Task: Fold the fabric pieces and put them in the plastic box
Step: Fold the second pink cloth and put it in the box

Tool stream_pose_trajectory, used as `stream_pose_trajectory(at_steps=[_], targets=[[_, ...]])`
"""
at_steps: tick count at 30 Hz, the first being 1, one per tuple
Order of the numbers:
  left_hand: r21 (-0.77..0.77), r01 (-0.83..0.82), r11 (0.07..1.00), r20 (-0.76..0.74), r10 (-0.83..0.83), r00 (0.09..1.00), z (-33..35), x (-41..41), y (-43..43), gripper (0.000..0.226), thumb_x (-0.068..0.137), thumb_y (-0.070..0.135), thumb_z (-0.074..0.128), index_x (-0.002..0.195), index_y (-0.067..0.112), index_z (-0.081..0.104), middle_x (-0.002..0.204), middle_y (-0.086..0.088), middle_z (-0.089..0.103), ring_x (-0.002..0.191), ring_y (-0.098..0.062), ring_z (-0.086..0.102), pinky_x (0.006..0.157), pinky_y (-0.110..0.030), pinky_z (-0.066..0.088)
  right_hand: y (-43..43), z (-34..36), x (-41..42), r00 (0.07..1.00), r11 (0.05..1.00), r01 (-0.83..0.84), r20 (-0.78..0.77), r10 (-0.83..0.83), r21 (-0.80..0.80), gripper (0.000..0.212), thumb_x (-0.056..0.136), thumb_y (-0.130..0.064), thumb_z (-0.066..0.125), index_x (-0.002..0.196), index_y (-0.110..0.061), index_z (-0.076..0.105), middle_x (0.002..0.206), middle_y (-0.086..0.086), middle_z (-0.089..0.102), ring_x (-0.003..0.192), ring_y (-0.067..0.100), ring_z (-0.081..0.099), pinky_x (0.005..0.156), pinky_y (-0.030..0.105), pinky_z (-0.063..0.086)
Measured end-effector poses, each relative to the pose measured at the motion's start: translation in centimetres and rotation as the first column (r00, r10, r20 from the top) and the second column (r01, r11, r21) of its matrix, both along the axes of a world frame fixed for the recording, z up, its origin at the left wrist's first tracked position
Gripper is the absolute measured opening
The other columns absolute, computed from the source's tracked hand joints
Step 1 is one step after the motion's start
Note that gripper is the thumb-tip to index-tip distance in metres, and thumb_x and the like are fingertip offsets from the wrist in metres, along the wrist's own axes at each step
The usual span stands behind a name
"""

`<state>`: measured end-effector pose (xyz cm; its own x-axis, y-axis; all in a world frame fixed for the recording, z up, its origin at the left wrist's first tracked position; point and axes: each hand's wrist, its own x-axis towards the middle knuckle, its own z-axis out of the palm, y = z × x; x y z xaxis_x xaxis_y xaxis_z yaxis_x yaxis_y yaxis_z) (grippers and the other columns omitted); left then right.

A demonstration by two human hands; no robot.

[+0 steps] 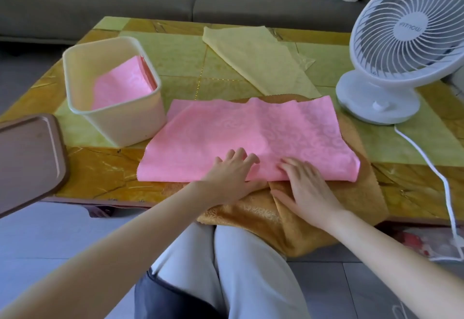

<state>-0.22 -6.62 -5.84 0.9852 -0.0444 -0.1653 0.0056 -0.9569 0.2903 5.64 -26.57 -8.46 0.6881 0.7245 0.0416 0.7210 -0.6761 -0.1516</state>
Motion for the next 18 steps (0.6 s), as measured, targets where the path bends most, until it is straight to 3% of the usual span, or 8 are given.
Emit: stream_pose_trajectory(at_steps=[3, 7, 10, 14, 18], targets=[[0.067, -0.017, 0.998, -0.024, 0.018, 1.0, -0.4, -0.2, -0.4, 0.046, 0.094, 0.036, 0.048, 0.134, 0.021, 0.034, 0.129, -0.005, 0.036, 0.117, -0.025, 0.037, 0.095, -0.042, 0.036, -1.7, 0.2, 1.4, 0.992, 0.993, 0.118, 0.05, -0.118, 0.009, 0.038, 0.088, -0.024, 0.059, 0.123, -0.01, 0.053, 0.127, 0.007, 0.055, 0.121, 0.024, 0.05, 0.106, 0.035, 0.034], [0.004, -0.113, 0.994, 0.088, 0.112, 0.99, 0.4, 0.3, -0.4, 0.044, 0.089, -0.002, 0.04, 0.127, 0.019, 0.042, 0.122, -0.006, 0.041, 0.113, -0.026, 0.041, 0.087, -0.036, 0.035, -3.0, 3.2, 5.2, 0.937, 0.951, 0.308, 0.166, -0.307, 0.016, 0.027, 0.081, 0.0, 0.053, 0.104, -0.009, 0.065, 0.103, 0.011, 0.068, 0.098, 0.032, 0.06, 0.082, 0.037, 0.043], [0.02, -0.127, 0.992, 0.161, 0.122, 0.979, 1.4, 0.6, -0.3, 0.046, 0.086, -0.005, 0.038, 0.127, 0.018, 0.044, 0.118, -0.008, 0.043, 0.109, -0.027, 0.043, 0.084, -0.036, 0.033, -3.3, 6.7, 7.9, 0.886, 0.917, 0.377, 0.237, -0.398, 0.131, 0.037, 0.073, 0.012, 0.048, 0.098, -0.008, 0.069, 0.091, 0.021, 0.066, 0.087, 0.04, 0.059, 0.072, 0.039, 0.045], [0.042, -0.136, 0.99, 0.178, 0.127, 0.976, 1.9, 0.0, -0.2, 0.044, 0.083, -0.003, 0.04, 0.122, 0.017, 0.049, 0.111, -0.008, 0.045, 0.103, -0.028, 0.044, 0.078, -0.033, 0.028, -3.6, 9.6, 8.9, 0.89, 0.922, 0.277, 0.29, -0.353, 0.271, 0.042, 0.067, 0.021, 0.047, 0.089, -0.007, 0.069, 0.086, 0.017, 0.065, 0.087, 0.036, 0.054, 0.073, 0.037, 0.04], [0.077, -0.146, 0.986, 0.117, 0.136, 0.984, 1.6, -1.2, -0.3, 0.044, 0.082, 0.001, 0.043, 0.121, 0.018, 0.052, 0.111, -0.007, 0.049, 0.106, -0.027, 0.045, 0.079, -0.032, 0.027, -5.2, 8.9, 7.3, 0.905, 0.892, 0.288, 0.205, -0.372, 0.349, 0.036, 0.072, 0.021, 0.046, 0.087, -0.006, 0.066, 0.091, 0.013, 0.065, 0.094, 0.032, 0.052, 0.076, 0.036, 0.037]])
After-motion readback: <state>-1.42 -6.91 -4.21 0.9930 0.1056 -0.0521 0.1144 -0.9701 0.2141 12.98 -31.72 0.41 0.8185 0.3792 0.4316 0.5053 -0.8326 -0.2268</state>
